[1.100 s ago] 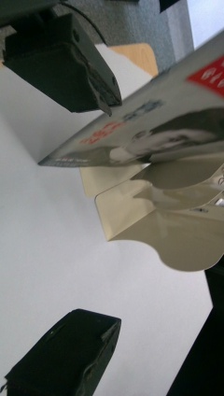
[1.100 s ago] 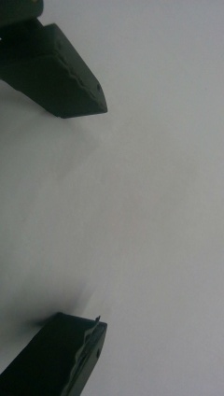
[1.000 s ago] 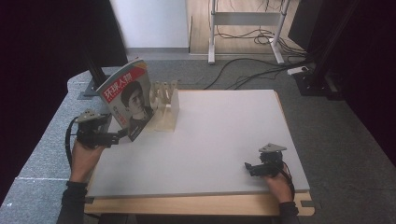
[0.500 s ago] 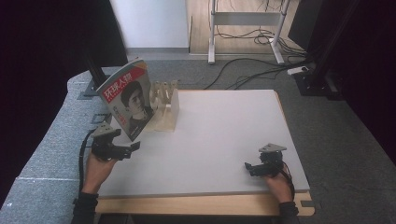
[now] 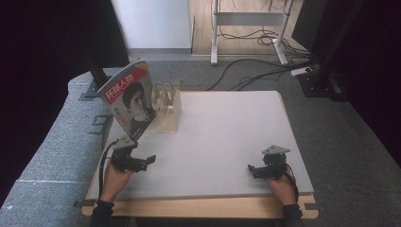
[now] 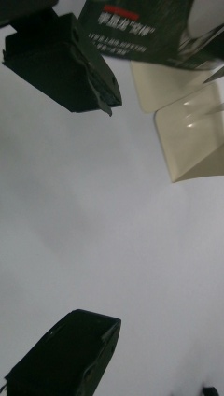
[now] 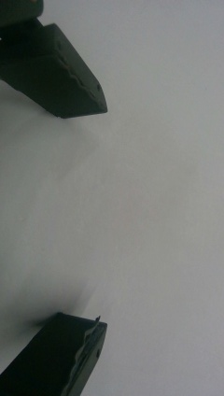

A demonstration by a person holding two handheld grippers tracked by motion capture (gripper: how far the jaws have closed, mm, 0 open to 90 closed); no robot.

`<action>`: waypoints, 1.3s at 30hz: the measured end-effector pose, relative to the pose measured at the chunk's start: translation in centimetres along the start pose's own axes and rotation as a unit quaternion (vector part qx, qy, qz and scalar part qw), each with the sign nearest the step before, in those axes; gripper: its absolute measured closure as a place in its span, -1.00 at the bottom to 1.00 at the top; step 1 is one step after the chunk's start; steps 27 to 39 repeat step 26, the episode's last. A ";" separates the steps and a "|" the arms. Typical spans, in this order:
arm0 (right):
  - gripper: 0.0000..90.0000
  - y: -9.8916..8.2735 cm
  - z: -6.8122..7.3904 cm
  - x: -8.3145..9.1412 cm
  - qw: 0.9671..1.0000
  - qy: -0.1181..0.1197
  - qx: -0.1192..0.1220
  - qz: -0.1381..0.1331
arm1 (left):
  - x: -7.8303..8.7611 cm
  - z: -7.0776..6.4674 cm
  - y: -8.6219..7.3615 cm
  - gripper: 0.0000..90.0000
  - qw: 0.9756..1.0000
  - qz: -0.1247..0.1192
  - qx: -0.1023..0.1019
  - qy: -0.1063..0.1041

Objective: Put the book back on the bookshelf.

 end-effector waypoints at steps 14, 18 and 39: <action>-1.00 0.0 0.0 0.0 1.000 0.000 0.000 0.000 | -5.2 -1.5 -2.8 -1.00 0.997 0.077 -0.029 0.003; -1.00 0.0 0.0 0.0 1.000 0.000 0.000 0.000 | -5.7 -1.8 -3.0 -1.00 0.994 0.099 -0.041 0.024; -1.00 -0.1 0.0 0.0 1.000 0.001 -0.001 0.000 | -5.7 -1.9 -3.0 -1.00 0.994 0.098 -0.039 0.027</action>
Point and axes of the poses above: each handheld gripper's, and its own axes: x roughly backward along the jaws, y roughly out of its top, z roughly to its left, the point moved 6 cm from there along -x, roughly forward along the jaws, and after that the axes turned 13 degrees about z, right-handed, at the moved point
